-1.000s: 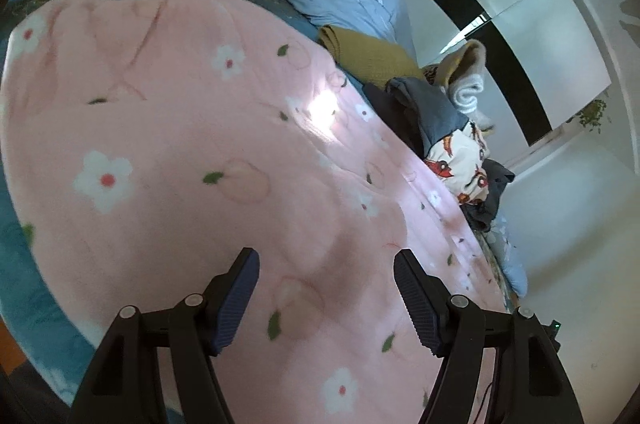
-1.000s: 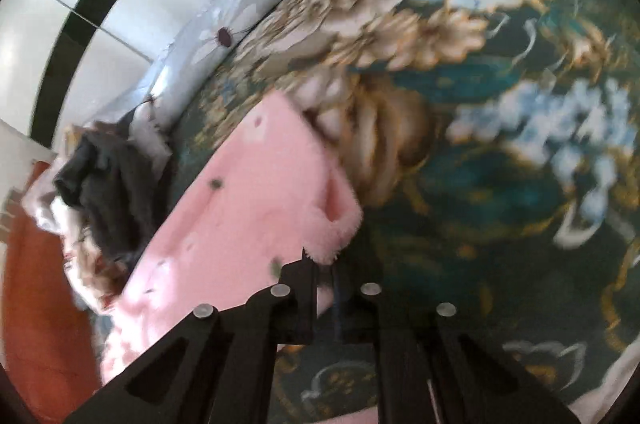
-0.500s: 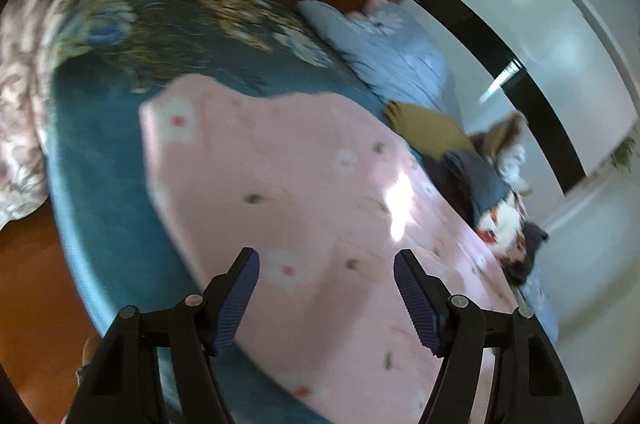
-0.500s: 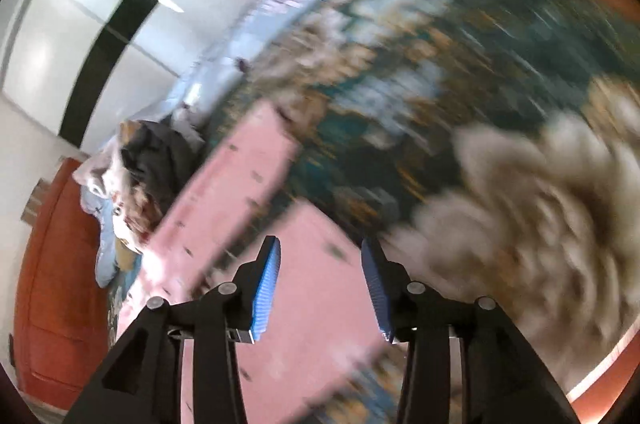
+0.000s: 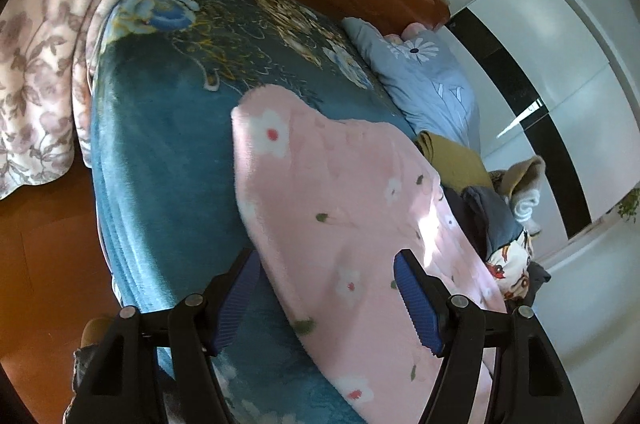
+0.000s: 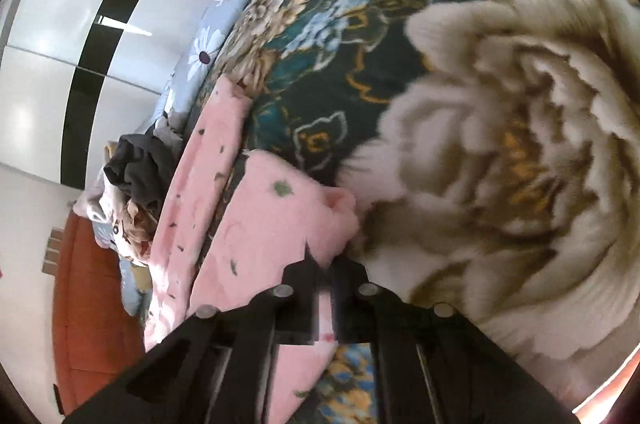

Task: Fold clothes

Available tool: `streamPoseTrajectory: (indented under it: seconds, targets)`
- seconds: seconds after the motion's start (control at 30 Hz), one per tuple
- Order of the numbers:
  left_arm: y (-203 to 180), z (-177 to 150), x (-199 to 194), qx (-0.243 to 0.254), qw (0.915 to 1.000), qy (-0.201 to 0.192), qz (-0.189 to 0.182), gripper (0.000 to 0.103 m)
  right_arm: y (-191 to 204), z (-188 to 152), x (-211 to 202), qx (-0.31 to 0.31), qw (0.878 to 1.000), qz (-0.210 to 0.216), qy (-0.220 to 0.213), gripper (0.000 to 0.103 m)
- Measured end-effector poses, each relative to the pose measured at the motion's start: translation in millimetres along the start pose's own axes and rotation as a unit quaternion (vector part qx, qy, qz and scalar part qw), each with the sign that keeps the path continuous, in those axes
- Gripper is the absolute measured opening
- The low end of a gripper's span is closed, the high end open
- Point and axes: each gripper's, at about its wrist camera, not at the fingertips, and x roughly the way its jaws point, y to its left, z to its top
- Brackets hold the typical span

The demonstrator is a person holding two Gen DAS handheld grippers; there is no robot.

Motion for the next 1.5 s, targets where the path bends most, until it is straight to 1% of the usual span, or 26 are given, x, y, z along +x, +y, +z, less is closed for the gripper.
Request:
streamPoseTrajectory:
  seconds: [0.17,0.2,0.27,0.33,0.37,0.4,0.47,0.53,0.6,0.67,0.7,0.73,0.83,0.93,1.0,1.03,1.07,1.1,1.13,1.17,1.23,1.3,1.37,1.4,1.47,1.5]
  targets:
    - [5.6,1.5,-0.2,-0.006,1.0,0.001,0.0,0.073,12.2,12.2,-38.5,-0.018,0.998,-0.01,-0.066,0.004]
    - [7.5,1.4,0.4,-0.009,1.0,0.002,0.0,0.073,10.3,15.6,-45.7,-0.018,0.997,-0.019,-0.076,0.004]
    - [11.2,1.3,1.6,-0.015,0.9999,0.003,0.0,0.073,2.8,19.2,-54.1,-0.021,0.994,-0.052,-0.094,0.004]
    - [14.4,2.6,3.8,-0.021,0.9998,0.005,0.0,0.073,-11.8,20.5,-50.4,-0.011,0.993,-0.078,-0.092,0.004]
    - [15.2,3.0,5.6,-0.022,0.9997,0.007,0.0,0.073,-19.7,20.5,-47.1,-0.002,0.993,-0.084,-0.085,0.004]
    - [15.9,3.4,7.3,-0.024,0.9997,0.009,0.0,0.073,-28.2,18.8,-41.2,0.014,0.994,-0.078,-0.072,0.004]
    - [17.4,3.9,11.1,-0.028,0.9995,0.014,0.001,0.073,-39.9,15.2,-32.7,0.04,0.994,-0.078,-0.062,0.004]
    - [18.2,6.1,14.5,-0.031,0.9994,0.015,0.0,0.073,-42.5,15.8,-30.1,0.056,0.994,-0.079,-0.059,0.007]
    - [18.8,9.7,17.9,-0.036,0.9993,0.014,0.002,0.073,-38.8,18.0,-31.5,0.067,0.992,-0.08,-0.065,0.007]
    - [19.7,15.7,22.2,-0.04,0.9991,0.011,0.003,0.073,-31.1,20.3,-40.1,0.071,0.989,-0.092,-0.088,0.017]
    - [20.3,19.7,24.7,-0.043,0.999,0.008,0.004,0.073,-24.5,20.8,-46.3,0.069,0.986,-0.106,-0.106,0.029]
    - [21.0,23.7,27.4,-0.046,0.9989,0.005,0.004,0.073,-17.8,21.1,-52.1,0.064,0.983,-0.118,-0.124,0.033]
    - [29.8,38.2,39.2,-0.075,0.9971,0.001,0.006,0.073,4.3,20.3,-65.3,0.037,0.974,-0.144,-0.168,0.033]
    - [42.4,52.2,52.2,-0.114,0.9935,-0.001,0.004,0.073,21.7,18.0,-60.6,0.014,0.977,-0.138,-0.161,0.035]
    - [47.1,62.0,57.8,-0.137,0.9904,-0.009,0.004,0.07,35.1,13.5,-50.3,-0.001,0.98,-0.136,-0.146,0.036]
    - [45.5,66.2,58.9,-0.136,0.9905,-0.016,0.011,0.064,40.5,11.3,-45.7,-0.007,0.981,-0.135,-0.14,0.036]
    - [43.8,70.4,59.9,-0.134,0.9906,-0.023,0.018,0.043,49.0,8.6,-38.4,-0.014,0.982,-0.134,-0.132,0.036]
    - [40.8,74.1,60.5,-0.124,0.9916,-0.028,0.026,0.028,59.6,4.6,-31.1,-0.024,0.983,-0.134,-0.126,0.036]
    - [37.9,77.7,60.6,-0.114,0.9924,-0.033,0.032,0.021,73.2,0.1,-23.2,-0.038,0.983,-0.133,-0.121,0.036]
    - [35.5,79.2,56.9,-0.107,0.9932,-0.043,0.017,0.015,86.7,-4.4,-15.3,-0.052,0.983,-0.133,-0.116,0.036]
    - [22.7,75.8,34.7,-0.076,0.9925,-0.083,-0.047,0.014,123.2,-15.9,3.0,-0.093,0.982,-0.128,-0.106,0.036]
    - [9.5,72.1,13.0,-0.044,0.9857,-0.121,-0.109,0.014,163.7,-32.0,20.2,-0.139,0.979,-0.116,-0.098,0.036]
    - [-12.4,61.5,3.7,0.02,0.9794,-0.129,-0.154,0.014,209.2,-53.0,41.5,-0.19,0.973,-0.099,-0.087,0.036]
    - [-20.5,56.8,3.8,0.042,0.978,-0.123,-0.164,0.014,235.2,-67.5,55.5,-0.219,0.969,-0.087,-0.077,0.036]
    - [-43.3,42.6,15.8,0.091,0.9739,-0.085,-0.19,0.014,284.8,-100.2,85.5,-0.265,0.962,-0.051,-0.045,0.036]
    - [-48.7,37.8,21.2,0.101,0.9726,-0.064,-0.199,0.014,310.6,-119.9,102.5,-0.287,0.957,-0.028,-0.019,0.036]
